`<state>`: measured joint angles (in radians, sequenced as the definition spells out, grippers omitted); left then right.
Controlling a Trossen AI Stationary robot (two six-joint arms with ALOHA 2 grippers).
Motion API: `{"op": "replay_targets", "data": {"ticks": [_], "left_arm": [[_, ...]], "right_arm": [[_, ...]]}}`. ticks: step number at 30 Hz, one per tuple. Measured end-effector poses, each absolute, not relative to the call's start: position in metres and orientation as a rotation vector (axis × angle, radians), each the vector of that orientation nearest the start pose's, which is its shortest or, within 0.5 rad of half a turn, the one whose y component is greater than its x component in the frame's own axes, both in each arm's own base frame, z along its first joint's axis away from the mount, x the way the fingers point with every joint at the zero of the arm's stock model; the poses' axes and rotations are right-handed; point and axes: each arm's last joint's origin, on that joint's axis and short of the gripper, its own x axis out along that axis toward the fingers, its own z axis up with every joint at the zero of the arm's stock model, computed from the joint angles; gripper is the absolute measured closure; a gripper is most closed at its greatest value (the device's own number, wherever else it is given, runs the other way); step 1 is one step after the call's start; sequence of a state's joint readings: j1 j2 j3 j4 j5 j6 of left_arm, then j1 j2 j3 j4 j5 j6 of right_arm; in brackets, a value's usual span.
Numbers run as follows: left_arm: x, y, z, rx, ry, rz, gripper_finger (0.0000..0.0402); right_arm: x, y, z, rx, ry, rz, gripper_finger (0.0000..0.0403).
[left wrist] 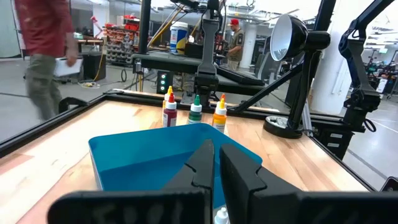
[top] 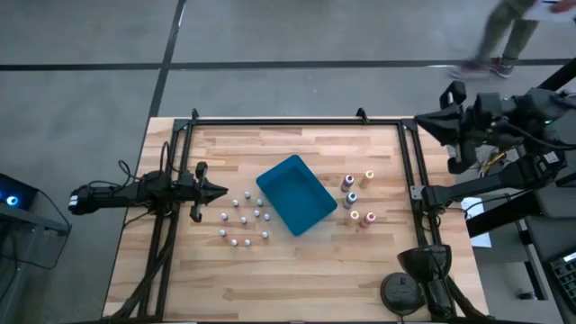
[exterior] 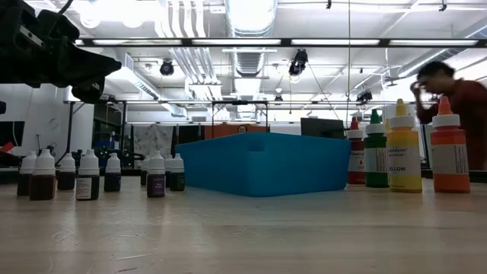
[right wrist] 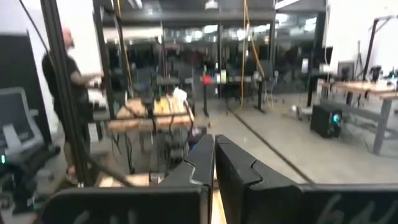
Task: Pick & Place food coloring
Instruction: Put the yellow food coloring bottle into the blue bin
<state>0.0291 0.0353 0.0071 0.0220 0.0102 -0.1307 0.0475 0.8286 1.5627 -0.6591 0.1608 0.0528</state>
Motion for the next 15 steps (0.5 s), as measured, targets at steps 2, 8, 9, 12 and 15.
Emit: {"op": "replay_targets", "data": {"ticks": [2,8,9,12,15], "left_arm": [[0.099,0.003,0.165,-0.131,0.005,0.019,0.0402],[0.099,0.003,0.165,-0.131,0.005,0.019,0.0402],[0.099,0.003,0.165,-0.131,0.004,0.019,0.0402],[0.099,0.003,0.165,-0.131,0.005,0.019,0.0402],[0.099,0.003,0.165,-0.131,0.005,0.019,0.0402]], "right_arm": [[0.082,-0.001,0.510,0.056,-0.034,-0.112,0.0394],[0.085,-0.002,0.499,0.041,0.081,-0.164,0.0394],[0.085,-0.002,0.497,0.038,0.098,-0.179,0.0394],[0.088,-0.004,0.492,0.027,0.151,-0.232,0.0394],[0.090,-0.005,0.488,0.014,0.201,-0.272,0.0394]]}}
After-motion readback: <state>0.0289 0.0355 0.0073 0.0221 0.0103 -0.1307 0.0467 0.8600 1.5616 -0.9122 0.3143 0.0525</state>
